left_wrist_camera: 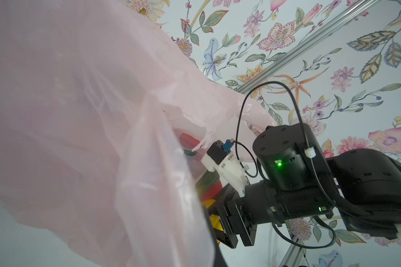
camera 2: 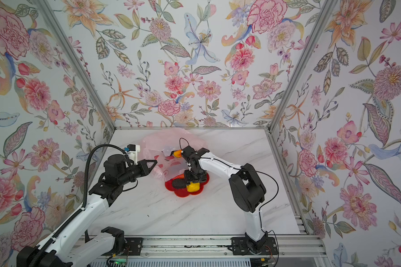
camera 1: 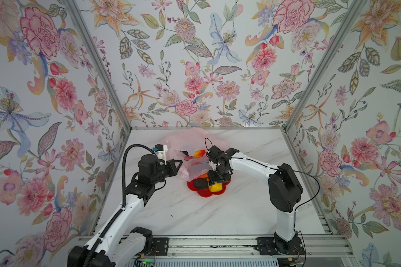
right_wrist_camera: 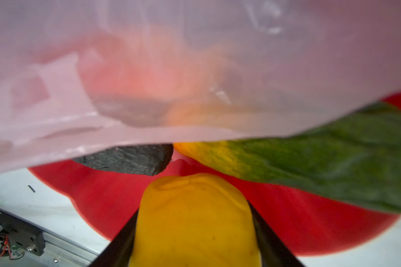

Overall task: Place the fruits into the plastic bag
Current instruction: Pick up the fruit from the plate.

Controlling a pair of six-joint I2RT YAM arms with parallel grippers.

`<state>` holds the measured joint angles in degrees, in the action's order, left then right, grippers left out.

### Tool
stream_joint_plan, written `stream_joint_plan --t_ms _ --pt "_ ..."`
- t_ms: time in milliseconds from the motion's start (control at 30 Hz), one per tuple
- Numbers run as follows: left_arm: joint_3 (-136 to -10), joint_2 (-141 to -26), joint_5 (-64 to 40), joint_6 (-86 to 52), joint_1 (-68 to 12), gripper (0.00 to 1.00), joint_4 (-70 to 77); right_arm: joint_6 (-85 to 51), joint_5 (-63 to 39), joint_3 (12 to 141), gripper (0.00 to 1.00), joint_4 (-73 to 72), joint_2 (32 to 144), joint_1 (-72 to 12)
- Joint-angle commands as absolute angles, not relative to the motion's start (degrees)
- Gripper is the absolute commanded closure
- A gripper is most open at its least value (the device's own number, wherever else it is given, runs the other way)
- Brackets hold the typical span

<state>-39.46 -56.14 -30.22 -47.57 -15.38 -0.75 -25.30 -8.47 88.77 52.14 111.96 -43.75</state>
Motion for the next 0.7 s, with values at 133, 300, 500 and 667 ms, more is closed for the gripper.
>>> stream_joint_plan --t_ms 133,300,500,667 --pt "-38.1 -54.2 -31.1 -49.1 -14.8 1.0 1.4 -28.0 -15.1 88.5 0.44 50.9 104.4 -42.4" --pt "-39.5 -55.1 -31.5 -48.4 -14.9 1.0 1.0 -34.3 -23.0 83.9 0.44 45.6 98.3 -40.9" --pt "-39.8 -54.8 -31.6 -48.4 -14.9 1.0 1.0 -43.8 -30.4 78.0 0.44 34.1 92.8 -38.2" --pt "-40.7 -55.3 -32.0 -48.0 -14.9 1.0 0.9 -51.0 -34.0 74.0 0.44 24.5 89.6 -35.9"
